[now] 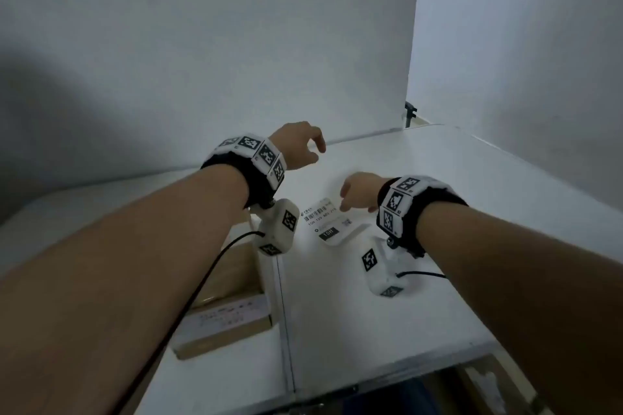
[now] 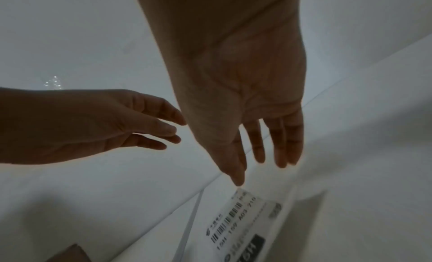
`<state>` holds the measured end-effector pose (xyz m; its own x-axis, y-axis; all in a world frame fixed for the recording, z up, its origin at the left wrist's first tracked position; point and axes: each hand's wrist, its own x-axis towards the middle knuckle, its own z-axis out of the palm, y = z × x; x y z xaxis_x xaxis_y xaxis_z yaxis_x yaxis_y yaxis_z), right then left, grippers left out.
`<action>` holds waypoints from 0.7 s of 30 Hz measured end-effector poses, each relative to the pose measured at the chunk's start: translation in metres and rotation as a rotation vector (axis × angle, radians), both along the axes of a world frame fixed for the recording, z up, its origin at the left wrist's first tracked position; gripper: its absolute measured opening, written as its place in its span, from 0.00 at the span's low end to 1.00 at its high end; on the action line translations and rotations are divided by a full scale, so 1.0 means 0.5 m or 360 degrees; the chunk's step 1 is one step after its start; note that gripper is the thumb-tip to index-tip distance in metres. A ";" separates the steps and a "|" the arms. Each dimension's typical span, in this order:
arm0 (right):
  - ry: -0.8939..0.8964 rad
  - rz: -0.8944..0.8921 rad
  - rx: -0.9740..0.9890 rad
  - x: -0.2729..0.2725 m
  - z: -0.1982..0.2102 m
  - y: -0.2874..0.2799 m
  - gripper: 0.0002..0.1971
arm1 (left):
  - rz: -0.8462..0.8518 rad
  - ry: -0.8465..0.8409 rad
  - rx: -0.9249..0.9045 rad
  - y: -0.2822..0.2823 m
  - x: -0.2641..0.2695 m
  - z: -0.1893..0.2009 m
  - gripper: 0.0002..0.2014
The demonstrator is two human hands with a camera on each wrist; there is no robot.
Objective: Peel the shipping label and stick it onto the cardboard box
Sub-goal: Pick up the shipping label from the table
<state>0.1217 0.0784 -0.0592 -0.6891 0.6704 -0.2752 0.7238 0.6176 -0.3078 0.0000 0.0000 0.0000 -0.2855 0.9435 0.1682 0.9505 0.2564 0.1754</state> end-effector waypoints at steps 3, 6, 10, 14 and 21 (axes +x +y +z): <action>-0.0063 -0.0092 -0.0071 0.020 -0.019 -0.015 0.26 | 0.0032 -0.0064 -0.0019 -0.023 0.003 -0.009 0.11; -0.0023 -0.0208 -0.0061 0.020 -0.051 -0.019 0.27 | 0.0032 -0.0159 -0.0015 -0.046 0.010 -0.020 0.10; 0.0059 -0.0248 -0.0094 0.015 -0.079 -0.012 0.28 | 0.0060 -0.0363 0.0082 -0.077 0.012 -0.030 0.09; 0.0547 -0.0416 -0.0603 0.024 -0.060 -0.014 0.24 | 0.0112 -0.0923 0.0273 -0.109 0.009 -0.020 0.10; 0.1629 -0.0645 -0.1252 -0.021 0.019 -0.066 0.12 | 0.0193 -0.1360 0.0552 -0.172 -0.043 0.013 0.08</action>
